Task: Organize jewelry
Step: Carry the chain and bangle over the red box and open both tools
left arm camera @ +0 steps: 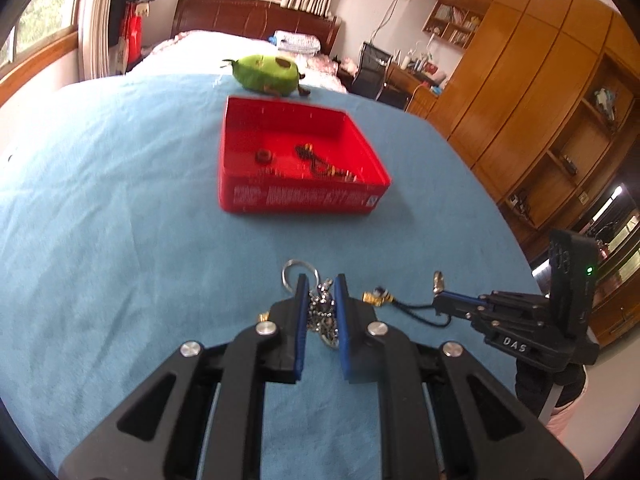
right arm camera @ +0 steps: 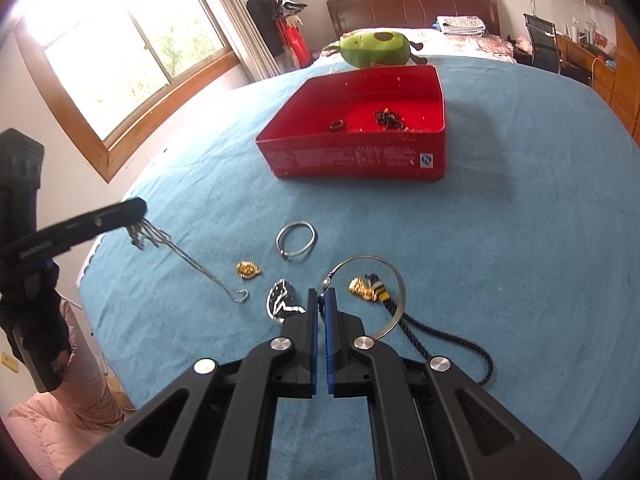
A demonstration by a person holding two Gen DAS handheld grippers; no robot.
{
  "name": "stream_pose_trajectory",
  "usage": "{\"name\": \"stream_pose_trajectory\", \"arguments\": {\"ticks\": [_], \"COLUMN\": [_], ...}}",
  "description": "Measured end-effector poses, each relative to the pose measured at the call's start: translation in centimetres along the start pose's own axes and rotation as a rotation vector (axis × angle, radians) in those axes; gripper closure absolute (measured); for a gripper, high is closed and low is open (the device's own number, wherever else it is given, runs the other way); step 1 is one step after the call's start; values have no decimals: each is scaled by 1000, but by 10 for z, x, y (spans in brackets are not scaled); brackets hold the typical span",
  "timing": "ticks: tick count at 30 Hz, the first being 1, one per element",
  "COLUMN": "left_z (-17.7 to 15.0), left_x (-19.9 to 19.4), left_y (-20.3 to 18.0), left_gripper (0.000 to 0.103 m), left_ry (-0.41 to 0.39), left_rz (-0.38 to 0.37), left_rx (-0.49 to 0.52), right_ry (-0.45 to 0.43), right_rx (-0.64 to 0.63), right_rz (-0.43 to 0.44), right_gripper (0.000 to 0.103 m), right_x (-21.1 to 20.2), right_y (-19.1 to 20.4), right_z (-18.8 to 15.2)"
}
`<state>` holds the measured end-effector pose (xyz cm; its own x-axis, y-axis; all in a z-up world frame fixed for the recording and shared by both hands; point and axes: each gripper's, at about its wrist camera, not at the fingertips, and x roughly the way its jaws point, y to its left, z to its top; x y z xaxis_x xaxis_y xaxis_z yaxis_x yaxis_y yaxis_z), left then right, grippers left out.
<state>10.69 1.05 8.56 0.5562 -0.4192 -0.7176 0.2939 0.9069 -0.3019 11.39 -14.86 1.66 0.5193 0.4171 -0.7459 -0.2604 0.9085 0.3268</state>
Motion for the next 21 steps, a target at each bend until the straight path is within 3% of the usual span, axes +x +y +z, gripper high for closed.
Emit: {"name": "stream_pose_trajectory", "arguments": {"ticks": [10,21], "left_z": [58,143], "left_x": [-15,9], "left_y": [-11,-17], "left_gripper": [92,92], "left_ry": [-86,-132], "left_rz": [15,-4], "left_rx": [17,23], "right_ry": [-38,-105], "right_rx": [-4,-2], "right_rz": [2,-3], "right_gripper": [100,100], "right_x": [-10,-4], "right_y": [-4,-12], "right_z": [56,153]}}
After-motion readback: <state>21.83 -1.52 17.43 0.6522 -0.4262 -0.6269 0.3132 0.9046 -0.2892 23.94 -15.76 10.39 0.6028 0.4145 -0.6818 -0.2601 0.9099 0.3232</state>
